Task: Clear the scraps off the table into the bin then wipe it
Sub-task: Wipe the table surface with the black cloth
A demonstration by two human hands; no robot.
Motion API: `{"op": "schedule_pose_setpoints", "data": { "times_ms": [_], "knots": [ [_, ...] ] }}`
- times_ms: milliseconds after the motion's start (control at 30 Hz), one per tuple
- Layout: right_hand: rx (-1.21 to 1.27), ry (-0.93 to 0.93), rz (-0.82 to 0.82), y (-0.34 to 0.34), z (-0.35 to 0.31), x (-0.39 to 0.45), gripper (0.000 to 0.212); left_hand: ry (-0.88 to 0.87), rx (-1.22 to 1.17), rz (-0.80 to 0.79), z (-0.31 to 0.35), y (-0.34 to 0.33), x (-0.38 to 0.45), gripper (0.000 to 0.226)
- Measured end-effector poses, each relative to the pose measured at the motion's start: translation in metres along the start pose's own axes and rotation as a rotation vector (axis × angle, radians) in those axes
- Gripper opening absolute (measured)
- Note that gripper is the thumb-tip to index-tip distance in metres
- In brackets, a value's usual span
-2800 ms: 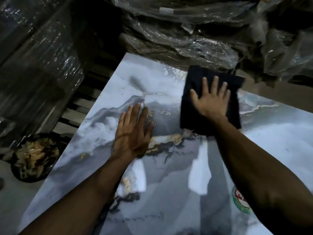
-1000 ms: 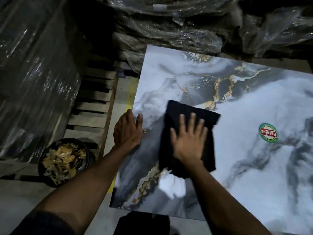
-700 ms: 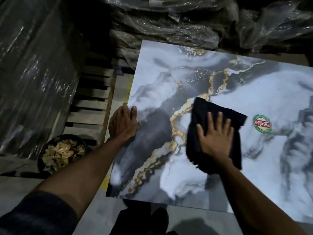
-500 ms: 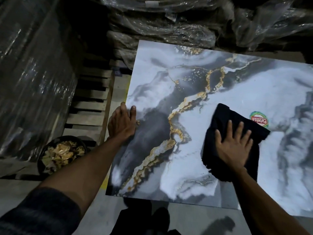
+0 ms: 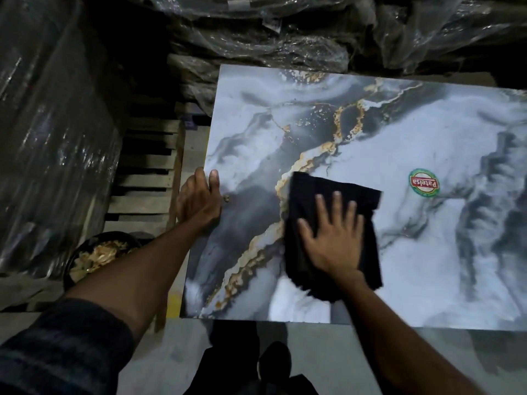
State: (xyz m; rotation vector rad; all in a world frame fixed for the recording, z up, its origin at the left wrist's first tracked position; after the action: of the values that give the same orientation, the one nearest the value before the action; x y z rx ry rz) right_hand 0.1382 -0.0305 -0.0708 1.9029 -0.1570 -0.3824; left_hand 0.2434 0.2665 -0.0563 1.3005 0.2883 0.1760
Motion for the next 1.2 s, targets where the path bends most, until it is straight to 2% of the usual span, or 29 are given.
{"op": "schedule_pose_setpoints", "data": {
  "times_ms": [133, 233, 367, 500, 567, 633, 800, 833, 900, 967, 1067, 1200],
  "knots": [
    [0.006, -0.255, 0.056, 0.037, 0.1, -0.013, 0.085, 0.041, -0.166, -0.137, -0.009, -0.014, -0.005, 0.046],
    [0.044, -0.307, 0.056, 0.038, 0.11, -0.032, 0.083, 0.07, -0.227, -0.147, -0.015, -0.008, -0.006, 0.047],
    [0.04, -0.17, 0.049, 0.007, 0.038, -0.062, 0.077, 0.037, -0.219, -0.257, -0.03, -0.007, -0.026, 0.053],
    [0.062, 0.121, -0.017, -0.035, -0.066, -0.091, 0.067, 0.258, -0.212, -0.318, -0.087, -0.021, -0.061, 0.079],
    [0.062, 0.22, -0.051, -0.042, -0.079, -0.094, 0.066, 0.345, -0.223, -0.347, -0.111, -0.026, -0.088, 0.087],
    [0.052, 0.223, -0.068, -0.035, -0.055, -0.088, 0.069, 0.418, -0.234, -0.335, -0.131, -0.026, -0.115, 0.089],
    [0.04, -0.116, 0.033, 0.019, 0.088, -0.074, 0.077, 0.513, -0.294, -0.375, -0.166, -0.046, -0.179, 0.101],
    [0.052, -0.16, 0.038, 0.028, 0.109, -0.075, 0.076, 0.511, -0.306, -0.389, -0.169, -0.049, -0.192, 0.092],
    [0.074, -0.212, 0.036, 0.034, 0.129, -0.078, 0.073, 0.491, -0.385, -0.426, -0.169, -0.055, -0.216, 0.057],
    [0.092, -0.226, 0.053, 0.032, 0.122, -0.082, 0.072, 0.441, -0.454, -0.487, -0.169, -0.067, -0.235, 0.04],
    [0.068, -0.119, 0.038, 0.01, 0.066, -0.095, 0.071, 0.4, -0.442, -0.536, -0.185, -0.082, -0.26, 0.035],
    [0.042, 0.148, -0.072, -0.032, -0.041, -0.114, 0.07, 0.414, -0.394, -0.61, -0.191, -0.09, -0.29, 0.034]
  ]
}}
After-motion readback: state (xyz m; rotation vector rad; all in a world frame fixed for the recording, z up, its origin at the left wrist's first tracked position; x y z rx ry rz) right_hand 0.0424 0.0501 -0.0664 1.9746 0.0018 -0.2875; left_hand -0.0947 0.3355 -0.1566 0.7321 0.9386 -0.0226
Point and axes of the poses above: each hand's wrist, its own x-axis towards the middle knuckle, its own y-axis out of the back of the hand, z = x × y, the point moved 9 cm from there along x, towards the middle knuckle, and after that the axes turned 15 degrees about x, right-handed, at the moved point
